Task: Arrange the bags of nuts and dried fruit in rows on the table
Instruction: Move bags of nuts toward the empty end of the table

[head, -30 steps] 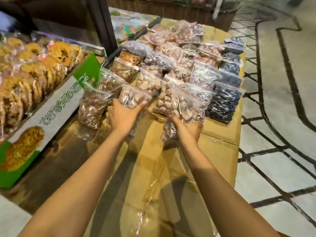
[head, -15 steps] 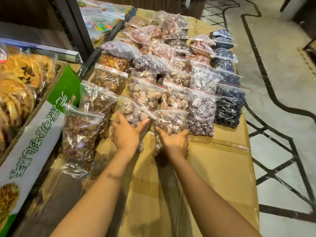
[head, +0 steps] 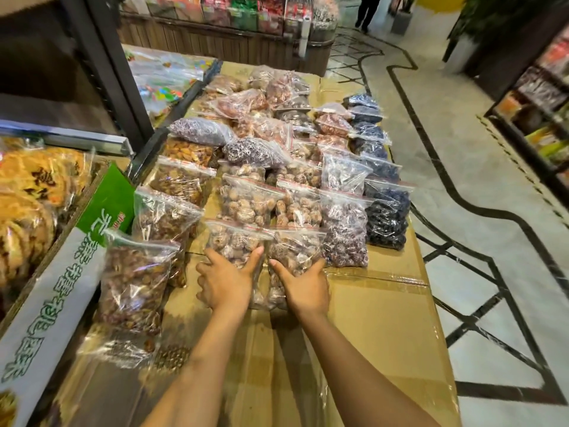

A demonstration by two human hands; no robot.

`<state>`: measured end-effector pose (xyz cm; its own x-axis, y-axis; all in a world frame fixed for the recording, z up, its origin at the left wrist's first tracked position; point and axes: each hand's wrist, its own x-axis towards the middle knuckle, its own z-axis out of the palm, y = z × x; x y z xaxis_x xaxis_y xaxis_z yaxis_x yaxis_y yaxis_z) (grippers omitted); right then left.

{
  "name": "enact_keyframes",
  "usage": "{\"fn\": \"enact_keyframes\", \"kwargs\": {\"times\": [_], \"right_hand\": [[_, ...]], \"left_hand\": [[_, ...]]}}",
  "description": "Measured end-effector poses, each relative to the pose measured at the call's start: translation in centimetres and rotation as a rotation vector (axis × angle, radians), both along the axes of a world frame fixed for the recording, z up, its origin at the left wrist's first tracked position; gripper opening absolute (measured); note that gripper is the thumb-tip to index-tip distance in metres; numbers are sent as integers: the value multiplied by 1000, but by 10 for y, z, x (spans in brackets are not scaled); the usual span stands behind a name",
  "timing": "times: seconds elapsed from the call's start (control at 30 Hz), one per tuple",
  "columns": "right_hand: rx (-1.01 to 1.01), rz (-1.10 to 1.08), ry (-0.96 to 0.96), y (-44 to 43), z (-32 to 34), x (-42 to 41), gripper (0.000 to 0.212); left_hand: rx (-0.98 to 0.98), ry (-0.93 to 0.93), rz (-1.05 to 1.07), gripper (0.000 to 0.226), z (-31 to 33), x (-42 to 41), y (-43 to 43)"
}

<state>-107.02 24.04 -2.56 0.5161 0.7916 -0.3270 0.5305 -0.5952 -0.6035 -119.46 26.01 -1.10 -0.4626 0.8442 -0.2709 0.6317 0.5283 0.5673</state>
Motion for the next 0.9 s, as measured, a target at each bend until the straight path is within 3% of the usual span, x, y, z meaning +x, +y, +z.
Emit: {"fn": "enact_keyframes", "kwargs": {"times": [0.17, 0.27, 0.37, 0.47, 0.57, 0.77, 0.9], "right_hand": [[46, 130, -1, -8, 3, 10, 125], [-17, 243, 55, -3, 0, 20, 135], [-73, 391, 63, -10, 7, 37, 118], [1, 471, 9, -30, 10, 62, 103], [49, 488, -93, -49, 9, 97, 106], [141, 532, -175, -82, 10, 199, 76], [128, 513, -252, -101, 13, 285, 101]], "left_hand": [[-32, -4, -255, 119, -8, -22, -8], [-46, 38, -215, 120, -5, -15, -5], [-40, 76, -140, 110, 0, -2, -10], [9, 28, -37, 102, -10, -1, -19], [26, 83, 19, 107, -13, 12, -31], [210, 254, 10, 98, -2, 114, -70], [192, 280, -88, 93, 4, 214, -92]]}}
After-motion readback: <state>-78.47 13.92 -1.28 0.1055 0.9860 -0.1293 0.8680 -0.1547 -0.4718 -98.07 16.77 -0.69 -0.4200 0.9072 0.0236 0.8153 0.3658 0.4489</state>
